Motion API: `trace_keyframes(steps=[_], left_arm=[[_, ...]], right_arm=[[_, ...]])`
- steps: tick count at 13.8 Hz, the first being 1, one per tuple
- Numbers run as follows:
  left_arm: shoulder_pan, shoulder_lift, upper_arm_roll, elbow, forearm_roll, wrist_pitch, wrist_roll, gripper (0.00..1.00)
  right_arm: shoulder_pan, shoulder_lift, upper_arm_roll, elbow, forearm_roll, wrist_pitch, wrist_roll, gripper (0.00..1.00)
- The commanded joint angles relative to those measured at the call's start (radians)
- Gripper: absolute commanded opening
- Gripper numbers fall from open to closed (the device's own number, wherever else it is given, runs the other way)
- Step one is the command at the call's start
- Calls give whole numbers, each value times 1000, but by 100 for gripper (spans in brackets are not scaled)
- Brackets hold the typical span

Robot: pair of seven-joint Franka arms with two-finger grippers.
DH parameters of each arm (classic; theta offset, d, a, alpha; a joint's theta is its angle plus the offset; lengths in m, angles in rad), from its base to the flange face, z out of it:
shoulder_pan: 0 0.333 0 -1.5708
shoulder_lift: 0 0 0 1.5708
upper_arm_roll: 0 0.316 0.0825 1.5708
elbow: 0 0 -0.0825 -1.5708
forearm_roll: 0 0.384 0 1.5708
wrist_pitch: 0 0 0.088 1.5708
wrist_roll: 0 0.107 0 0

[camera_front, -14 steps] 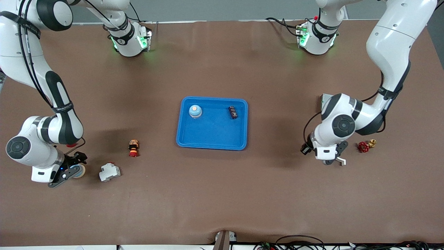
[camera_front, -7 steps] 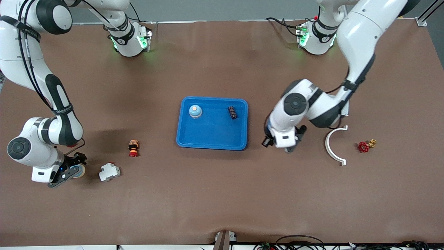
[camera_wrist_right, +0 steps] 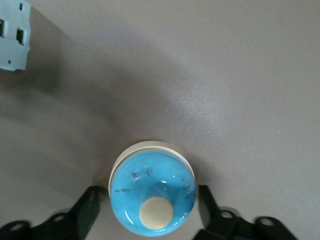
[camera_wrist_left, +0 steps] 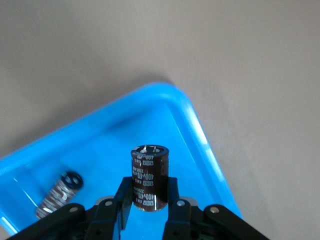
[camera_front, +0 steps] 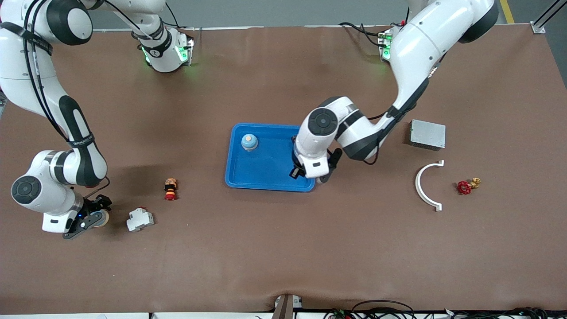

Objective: Place electrolytic capacitor and blue bell in tray
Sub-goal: 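Carry the capacitor into the tray with the left gripper, then open the left gripper and withdraw while the right gripper lifts the bell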

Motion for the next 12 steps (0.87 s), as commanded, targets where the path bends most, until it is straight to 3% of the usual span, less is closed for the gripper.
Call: trace_keyframes(steps=[1, 2, 4, 5, 6, 7, 10, 12], left_arm=[[-85, 46, 70, 54, 1, 33, -37, 0], [-107, 46, 94, 53, 1, 33, -40, 3], [-116, 52, 107, 53, 4, 33, -37, 32], [-115, 52, 107, 53, 4, 33, -36, 55], [-109, 47, 107, 53, 5, 33, -29, 94], [-101, 40, 107, 53, 16, 33, -23, 100], [-72, -8, 104, 56, 16, -13, -9, 100], [-61, -74, 101, 80, 15, -152, 114, 100]], right_arm=[[-20, 16, 21, 26, -6, -5, -7, 35], [-20, 16, 22, 26, -5, -5, -7, 22], [-20, 14, 24, 26, -1, -6, -4, 13], [-19, 11, 27, 26, 2, -12, 2, 13], [-14, 5, 30, 28, 11, -21, 7, 13], [-6, -3, 31, 26, 37, -31, 8, 13], [40, -46, 40, 61, 138, -174, 45, 13], [90, -73, 40, 112, 141, -329, 165, 13]])
